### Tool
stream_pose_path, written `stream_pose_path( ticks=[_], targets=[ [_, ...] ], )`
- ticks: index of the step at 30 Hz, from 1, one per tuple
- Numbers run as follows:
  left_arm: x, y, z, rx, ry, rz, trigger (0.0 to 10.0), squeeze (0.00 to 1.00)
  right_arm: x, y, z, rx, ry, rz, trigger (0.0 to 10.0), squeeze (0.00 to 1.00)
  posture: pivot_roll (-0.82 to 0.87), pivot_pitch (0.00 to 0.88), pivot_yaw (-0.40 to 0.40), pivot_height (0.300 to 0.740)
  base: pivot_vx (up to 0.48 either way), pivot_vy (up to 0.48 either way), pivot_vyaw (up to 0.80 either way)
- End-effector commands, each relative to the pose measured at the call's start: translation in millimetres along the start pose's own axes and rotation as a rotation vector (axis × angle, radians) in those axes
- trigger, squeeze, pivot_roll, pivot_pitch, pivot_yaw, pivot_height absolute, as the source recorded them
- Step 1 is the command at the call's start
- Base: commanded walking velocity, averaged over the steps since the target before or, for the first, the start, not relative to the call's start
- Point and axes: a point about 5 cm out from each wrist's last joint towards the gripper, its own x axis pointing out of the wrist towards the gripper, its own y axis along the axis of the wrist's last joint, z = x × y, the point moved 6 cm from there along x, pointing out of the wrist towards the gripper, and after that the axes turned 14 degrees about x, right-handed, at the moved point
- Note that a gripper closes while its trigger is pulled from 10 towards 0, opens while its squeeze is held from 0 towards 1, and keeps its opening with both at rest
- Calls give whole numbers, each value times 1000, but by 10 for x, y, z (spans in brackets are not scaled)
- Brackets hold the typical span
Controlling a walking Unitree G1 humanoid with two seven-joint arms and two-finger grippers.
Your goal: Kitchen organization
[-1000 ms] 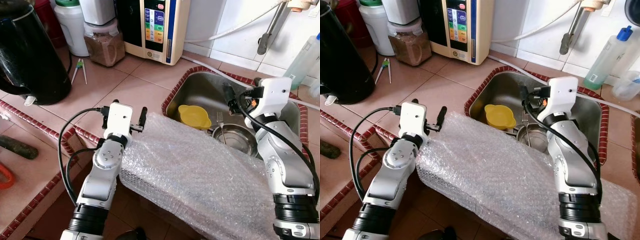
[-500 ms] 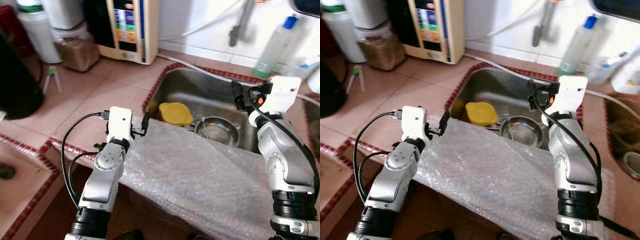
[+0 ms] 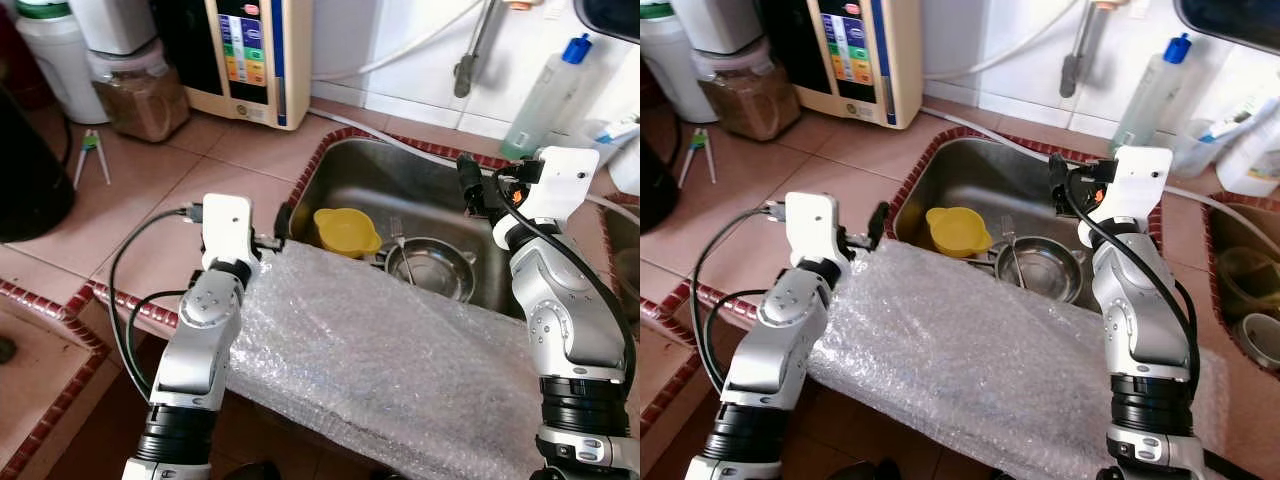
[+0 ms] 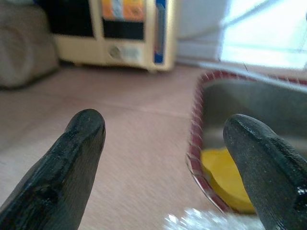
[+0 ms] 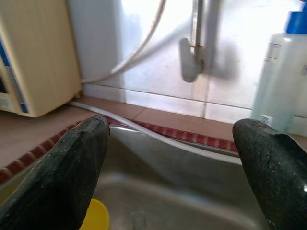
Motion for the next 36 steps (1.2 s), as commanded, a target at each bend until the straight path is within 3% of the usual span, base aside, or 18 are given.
stream_pose_path(
  ticks=[1, 11, 13, 14, 23, 30, 36],
  targets=[
    [-22, 104, -54, 41, 33, 29, 10000, 0, -3, -8, -10, -22, 23, -13, 10000, 322, -77, 95, -21, 740, 0, 0, 0],
    [-156, 336, -270, 165, 148, 156, 10000, 0, 27, -10, -21, -14, 24, -5, 10000, 318, -69, 95, -28, 740, 0, 0, 0],
    [-140, 428, -236, 182, 132, 191, 10000, 0, 34, -1, -26, -16, 27, -2, 10000, 318, -68, 93, -30, 740, 0, 0, 0],
    [-113, 452, -175, 148, 103, 192, 10000, 0, 39, 7, -24, -20, 27, 1, 10000, 318, -69, 92, -31, 740, 0, 0, 0],
    [-142, 359, 11, 81, 23, 160, 10000, 0, 18, 9, 56, -26, 6, -2, 10000, 314, -72, 95, -28, 740, 0, 0, 0],
    [-135, 338, 47, 89, 8, 146, 10000, 0, 45, -12, 9, -14, 13, -1, 10000, 314, -62, 90, -32, 740, 0, 0, 0],
    [-147, 204, 73, 88, 0, 101, 10000, 0, 70, -3, 13, -20, 15, -5, 10000, 318, -66, 89, -31, 740, 0, 0, 0]
  ],
)
